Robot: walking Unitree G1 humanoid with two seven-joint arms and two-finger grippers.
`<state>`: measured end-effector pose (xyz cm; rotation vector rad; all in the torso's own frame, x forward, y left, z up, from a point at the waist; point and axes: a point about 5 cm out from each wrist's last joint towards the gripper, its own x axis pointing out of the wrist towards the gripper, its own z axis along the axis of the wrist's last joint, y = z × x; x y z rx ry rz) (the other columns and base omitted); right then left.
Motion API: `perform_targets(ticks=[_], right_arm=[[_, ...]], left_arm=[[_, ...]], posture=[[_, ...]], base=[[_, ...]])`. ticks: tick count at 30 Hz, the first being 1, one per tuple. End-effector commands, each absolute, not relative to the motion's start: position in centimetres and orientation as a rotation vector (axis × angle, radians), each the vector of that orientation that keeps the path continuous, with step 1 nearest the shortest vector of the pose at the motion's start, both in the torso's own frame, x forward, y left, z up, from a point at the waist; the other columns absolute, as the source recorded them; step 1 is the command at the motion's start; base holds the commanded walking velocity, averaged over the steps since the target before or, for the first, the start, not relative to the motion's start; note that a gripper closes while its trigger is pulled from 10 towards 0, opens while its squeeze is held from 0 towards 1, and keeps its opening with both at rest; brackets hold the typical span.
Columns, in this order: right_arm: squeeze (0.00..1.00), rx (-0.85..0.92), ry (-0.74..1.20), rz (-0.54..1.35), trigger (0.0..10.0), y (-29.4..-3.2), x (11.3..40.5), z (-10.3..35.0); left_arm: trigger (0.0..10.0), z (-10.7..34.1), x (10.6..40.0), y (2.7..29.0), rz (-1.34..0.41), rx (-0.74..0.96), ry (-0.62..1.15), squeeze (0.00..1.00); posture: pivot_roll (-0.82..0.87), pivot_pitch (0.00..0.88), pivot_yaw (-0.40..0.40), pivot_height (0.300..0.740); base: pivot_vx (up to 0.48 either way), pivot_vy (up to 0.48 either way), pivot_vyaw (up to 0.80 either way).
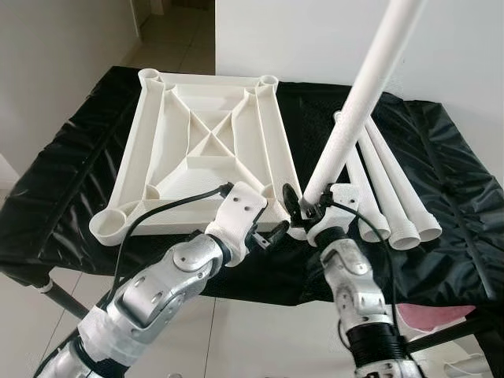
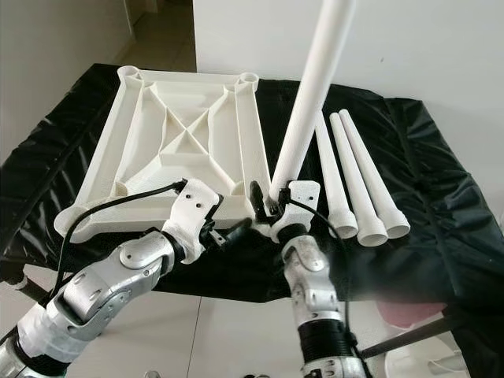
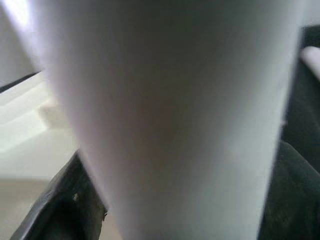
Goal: Building children table
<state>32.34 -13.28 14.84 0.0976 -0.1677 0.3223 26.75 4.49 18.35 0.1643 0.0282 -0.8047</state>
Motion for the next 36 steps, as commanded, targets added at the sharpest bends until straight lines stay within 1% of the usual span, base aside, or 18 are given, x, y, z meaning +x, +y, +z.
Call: perform_targets(ticks=[1, 2, 3, 4, 10, 11, 12, 15, 16, 17, 18, 24, 25, 26, 32, 33, 36], right_arm=[[0.00, 0.073, -0.152, 0.371, 10.0, -13.8, 32.5, 14.6], [0.00, 0.073, -0.152, 0.371, 10.0, -13.8, 32.5, 14.6], [0.00, 0.038, -0.145, 0.436, 10.0, -14.0, 32.8, 14.6], [0.00, 0.038, -0.145, 0.436, 10.0, -14.0, 32.8, 14.6], [0.00, -0.022, -0.128, 0.576, 10.0, -14.3, 33.5, 15.1], [0.00, -0.044, -0.125, 0.598, 9.8, -14.3, 33.6, 15.1], [0.00, -0.057, -0.118, 0.628, 4.8, -14.3, 33.7, 15.1], [0.00, -0.066, -0.114, 0.648, 4.8, -14.2, 33.8, 15.0], [0.00, -0.078, -0.113, 0.657, 1.5, -14.3, 34.0, 15.1], [0.00, -0.078, -0.113, 0.657, 1.5, -14.3, 34.0, 15.1], [0.00, -0.103, -0.105, 0.658, 0.0, -14.5, 34.1, 15.0], [0.00, -0.115, -0.089, 0.658, 0.0, -15.0, 34.2, 14.7], [0.00, -0.102, -0.076, 0.645, 2.2, -15.3, 34.2, 14.5], [0.00, -0.082, -0.071, 0.622, 10.0, -15.5, 34.2, 14.4], [0.00, -0.042, -0.063, 0.577, 10.0, -15.6, 34.0, 14.2], [0.00, -0.048, -0.045, 0.525, 10.0, -15.4, 34.0, 14.0], [0.00, -0.051, -0.031, 0.477, 10.0, -15.0, 34.0, 13.8]], left_arm=[[10.0, 18.0, 26.1, 4.1, -0.984, 0.166, 0.051, 0.00], [10.0, 18.0, 26.1, 4.1, -0.984, 0.166, 0.051, 0.00], [10.0, 17.9, 26.2, 4.1, -0.982, 0.168, 0.053, 0.00], [10.0, 17.9, 26.2, 4.1, -0.982, 0.168, 0.053, 0.00], [10.0, 17.7, 26.2, 3.8, -0.984, 0.168, 0.056, 0.00], [10.0, 17.6, 26.1, 3.7, -0.987, 0.165, 0.056, 0.00], [10.0, 17.6, 26.1, 3.5, -0.990, 0.163, 0.055, 0.00], [10.0, 17.5, 26.1, 3.4, -0.992, 0.162, 0.055, 0.00], [10.0, 17.5, 26.1, 3.4, -0.993, 0.159, 0.054, 0.00], [10.0, 17.5, 26.1, 3.4, -0.993, 0.159, 0.054, 0.00], [10.0, 17.5, 26.1, 3.2, -0.995, 0.160, 0.051, 0.00], [10.0, 17.6, 26.1, 3.1, -0.995, 0.162, 0.045, 0.00], [10.0, 17.6, 26.2, 3.1, -0.990, 0.162, 0.042, 0.00], [10.0, 17.6, 26.2, 3.2, -0.986, 0.161, 0.042, 0.00], [10.0, 17.5, 26.2, 3.3, -0.982, 0.159, 0.044, 0.00], [10.0, 17.5, 26.3, 3.5, -0.976, 0.161, 0.045, 0.00], [10.0, 17.4, 26.4, 3.6, -0.968, 0.166, 0.046, 0.00]], posture=[[0.08, 0.080, -0.041, 0.740], [0.08, 0.080, -0.041, 0.740], [0.08, 0.073, -0.043, 0.740], [0.08, 0.073, -0.043, 0.740], [0.08, 0.061, -0.043, 0.740], [0.08, 0.048, -0.043, 0.740], [0.08, 0.041, -0.045, 0.740], [0.08, 0.041, -0.045, 0.740], [0.08, 0.034, -0.048, 0.740], [0.08, 0.034, -0.048, 0.740], [0.08, 0.030, -0.052, 0.740], [0.08, 0.022, -0.059, 0.740], [0.08, 0.015, -0.063, 0.740], [0.08, 0.014, -0.066, 0.740], [0.08, 0.013, -0.069, 0.740], [0.08, 0.015, -0.075, 0.740], [0.08, 0.019, -0.074, 0.740]], base=[[0.000, 0.000, 0.00], [0.000, 0.000, 0.00], [0.000, 0.000, 0.00], [0.000, 0.000, 0.00], [0.000, 0.000, 0.00], [0.000, 0.000, 0.00], [0.000, 0.000, 0.00], [0.000, 0.000, 0.00], [0.000, 0.000, 0.00], [0.000, 0.000, 0.00], [0.000, 0.000, 0.00], [0.000, 0.000, 0.00], [0.000, 0.000, 0.00], [0.000, 0.000, 0.00], [0.000, 0.000, 0.00], [0.000, 0.000, 0.00], [0.000, 0.000, 0.00]])
